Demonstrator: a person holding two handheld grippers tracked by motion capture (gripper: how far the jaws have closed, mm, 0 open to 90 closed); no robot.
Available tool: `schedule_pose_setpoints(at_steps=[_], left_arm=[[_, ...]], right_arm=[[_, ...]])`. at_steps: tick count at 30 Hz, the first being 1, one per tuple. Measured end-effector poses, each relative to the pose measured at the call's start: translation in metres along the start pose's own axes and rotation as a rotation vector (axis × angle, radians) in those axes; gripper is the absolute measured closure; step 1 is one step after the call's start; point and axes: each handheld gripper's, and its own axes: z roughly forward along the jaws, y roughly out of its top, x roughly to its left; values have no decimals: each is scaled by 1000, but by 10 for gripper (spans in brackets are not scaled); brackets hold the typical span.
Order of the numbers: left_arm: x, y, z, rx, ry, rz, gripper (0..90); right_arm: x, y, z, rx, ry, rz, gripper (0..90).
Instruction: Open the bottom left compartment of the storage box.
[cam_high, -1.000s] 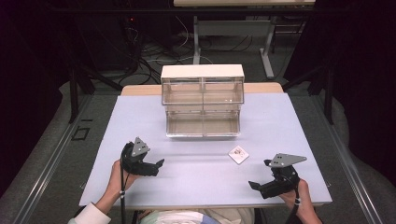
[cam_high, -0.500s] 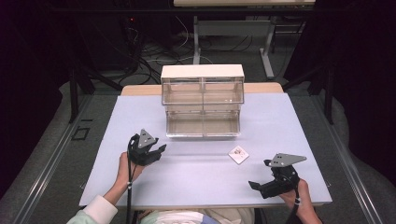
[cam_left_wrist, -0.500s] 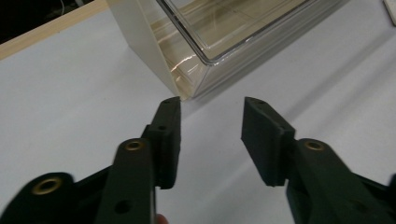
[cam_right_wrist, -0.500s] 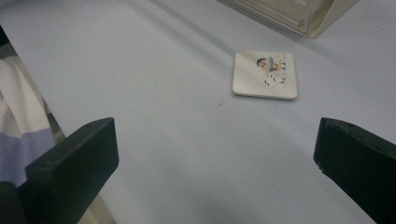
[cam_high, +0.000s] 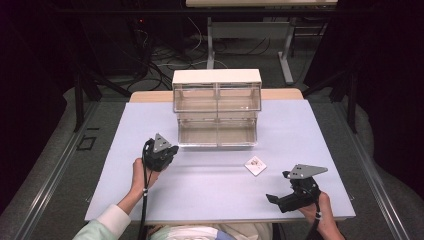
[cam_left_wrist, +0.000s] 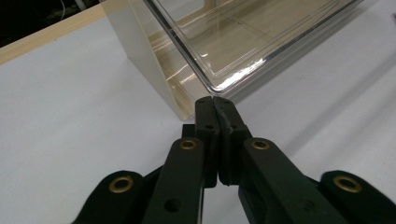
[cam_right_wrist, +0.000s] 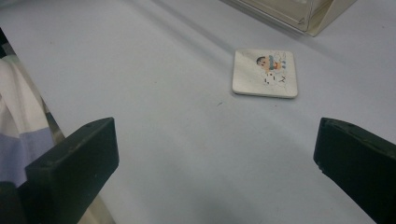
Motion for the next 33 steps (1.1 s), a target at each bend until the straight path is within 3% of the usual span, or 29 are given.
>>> schedule_pose_setpoints(at_steps=[33], left_arm=[[5, 0, -4, -23, -15, -33, 900]], right_arm=[[0, 0, -1, -1, 4, -2, 1]])
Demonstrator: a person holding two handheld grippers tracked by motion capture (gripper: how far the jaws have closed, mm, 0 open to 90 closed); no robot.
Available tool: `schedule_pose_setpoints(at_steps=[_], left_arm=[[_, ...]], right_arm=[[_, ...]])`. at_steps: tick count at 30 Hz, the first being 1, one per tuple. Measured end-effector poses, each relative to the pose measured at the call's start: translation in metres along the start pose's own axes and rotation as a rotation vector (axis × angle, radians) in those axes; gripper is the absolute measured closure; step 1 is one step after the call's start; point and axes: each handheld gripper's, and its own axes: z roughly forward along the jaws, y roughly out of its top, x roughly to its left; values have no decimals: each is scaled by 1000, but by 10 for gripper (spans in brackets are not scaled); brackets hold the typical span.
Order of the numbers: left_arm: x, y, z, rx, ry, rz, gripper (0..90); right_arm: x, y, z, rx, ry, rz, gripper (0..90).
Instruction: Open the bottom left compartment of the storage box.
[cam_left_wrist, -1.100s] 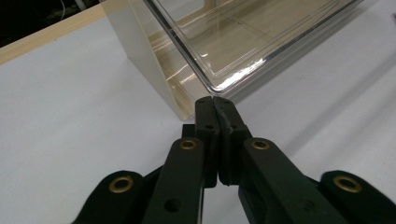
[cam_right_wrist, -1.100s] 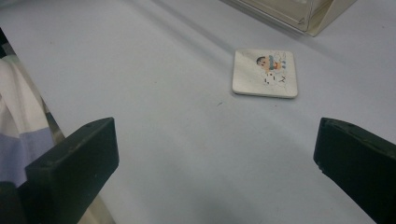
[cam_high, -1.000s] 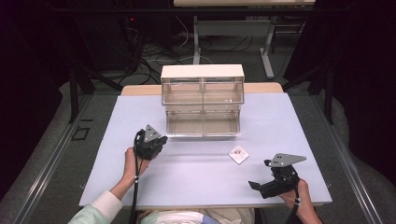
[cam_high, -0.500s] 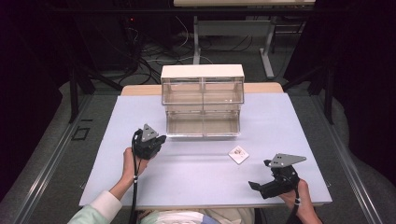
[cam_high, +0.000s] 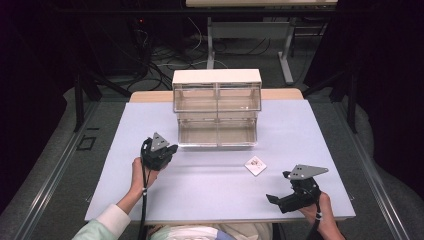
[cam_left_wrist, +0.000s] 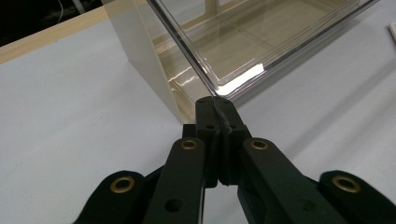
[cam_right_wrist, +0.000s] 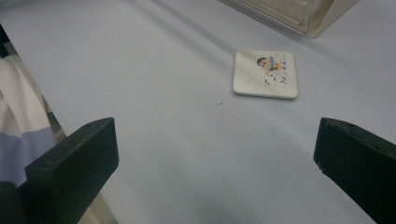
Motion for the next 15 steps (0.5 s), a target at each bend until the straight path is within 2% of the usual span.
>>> schedule_pose_setpoints(at_steps=[3, 4, 6, 7, 8, 15], left_arm=[[1, 0, 0, -14, -4, -10, 900], [2, -1, 0, -32, -15, -17, 900], [2, 0, -1, -35, -14, -14, 900], [-3, 2, -1, -34, 4, 16, 900], [-3, 2, -1, -34, 4, 16, 900], [-3, 1, -1, 14, 19, 33, 900]], right_arm=[[0, 0, 1, -5, -1, 0, 0], [1, 0, 1, 0, -6, 10, 1], [1, 0, 1, 0, -4, 9, 1], [1, 0, 1, -1, -7, 2, 1], [1, 0, 1, 0, -4, 4, 0], [1, 0, 1, 3, -6, 9, 1]])
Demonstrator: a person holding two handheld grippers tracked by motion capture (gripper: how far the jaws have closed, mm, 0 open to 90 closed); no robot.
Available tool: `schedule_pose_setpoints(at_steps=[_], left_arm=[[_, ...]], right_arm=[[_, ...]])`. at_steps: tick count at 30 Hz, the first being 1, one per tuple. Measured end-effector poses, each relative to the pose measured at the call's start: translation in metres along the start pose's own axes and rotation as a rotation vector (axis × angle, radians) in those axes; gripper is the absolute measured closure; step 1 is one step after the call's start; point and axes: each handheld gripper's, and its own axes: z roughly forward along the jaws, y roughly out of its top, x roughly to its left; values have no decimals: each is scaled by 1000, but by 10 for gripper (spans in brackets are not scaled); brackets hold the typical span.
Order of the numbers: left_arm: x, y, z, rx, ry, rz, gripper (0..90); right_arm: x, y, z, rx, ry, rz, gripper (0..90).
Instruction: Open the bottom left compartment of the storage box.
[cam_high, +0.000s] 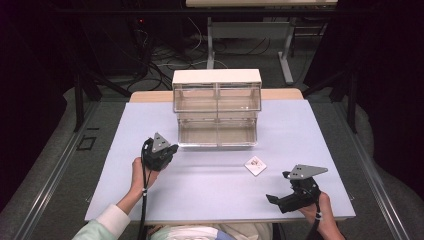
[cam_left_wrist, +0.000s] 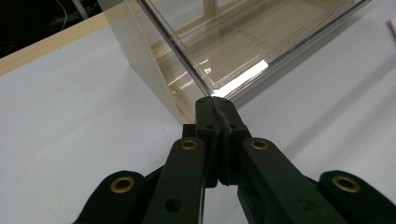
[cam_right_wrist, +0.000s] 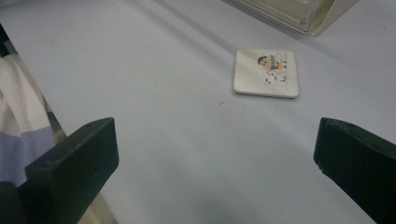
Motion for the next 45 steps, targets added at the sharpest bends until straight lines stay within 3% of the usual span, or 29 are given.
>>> schedule_pose_setpoints(at_steps=[11, 45], left_arm=[[-2, -1, 1, 10, 1, 8, 900], [-2, 2, -2, -38, -14, -2, 900]], right_arm=[[0, 0, -1, 6, 5, 2, 1], [1, 0, 1, -2, -2, 11, 0]])
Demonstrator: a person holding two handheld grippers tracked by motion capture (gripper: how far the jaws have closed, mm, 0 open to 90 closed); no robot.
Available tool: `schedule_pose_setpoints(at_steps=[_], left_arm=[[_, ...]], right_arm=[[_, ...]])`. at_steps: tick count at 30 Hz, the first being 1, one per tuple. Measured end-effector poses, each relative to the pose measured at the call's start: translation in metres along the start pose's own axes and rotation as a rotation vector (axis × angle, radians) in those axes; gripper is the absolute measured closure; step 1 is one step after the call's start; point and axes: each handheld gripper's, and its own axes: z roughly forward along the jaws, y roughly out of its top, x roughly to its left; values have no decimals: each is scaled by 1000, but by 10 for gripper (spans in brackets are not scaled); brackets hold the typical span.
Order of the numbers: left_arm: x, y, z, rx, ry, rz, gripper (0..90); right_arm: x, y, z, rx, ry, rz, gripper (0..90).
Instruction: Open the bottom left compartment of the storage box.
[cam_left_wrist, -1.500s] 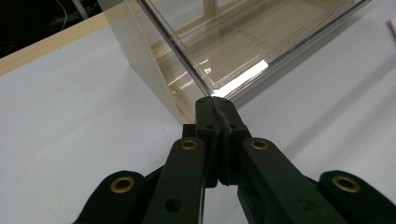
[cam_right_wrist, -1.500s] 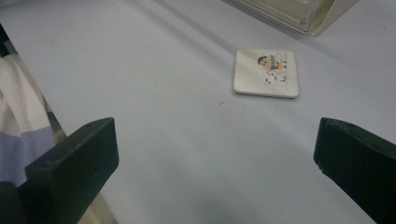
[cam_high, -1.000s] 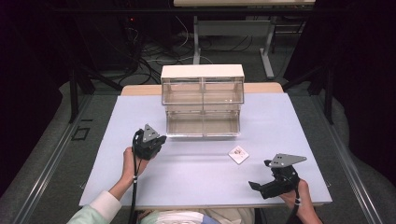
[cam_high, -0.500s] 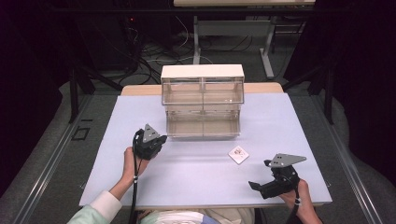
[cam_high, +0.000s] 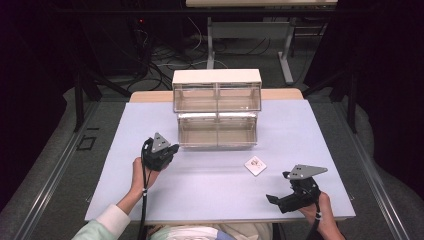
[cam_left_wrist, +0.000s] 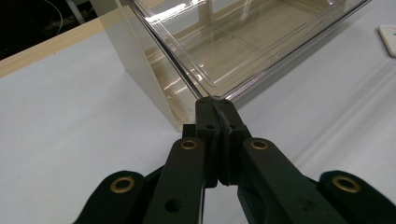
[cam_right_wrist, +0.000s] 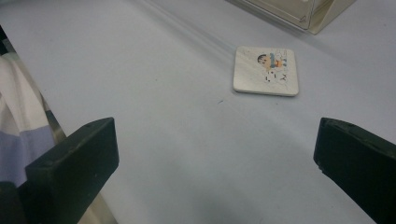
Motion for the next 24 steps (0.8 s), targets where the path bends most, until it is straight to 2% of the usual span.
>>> schedule_pose_setpoints(at_steps=[14, 18, 24], left_arm=[[0, 3, -4, -16, -8, 3, 900], [1, 5, -5, -16, -7, 10, 900], [2, 10, -9, -43, -14, -2, 900]], right_arm=[[-1, 0, 1, 1, 2, -14, 1], [0, 1, 1, 20, 5, -8, 1], [0, 1, 1, 19, 6, -7, 1]])
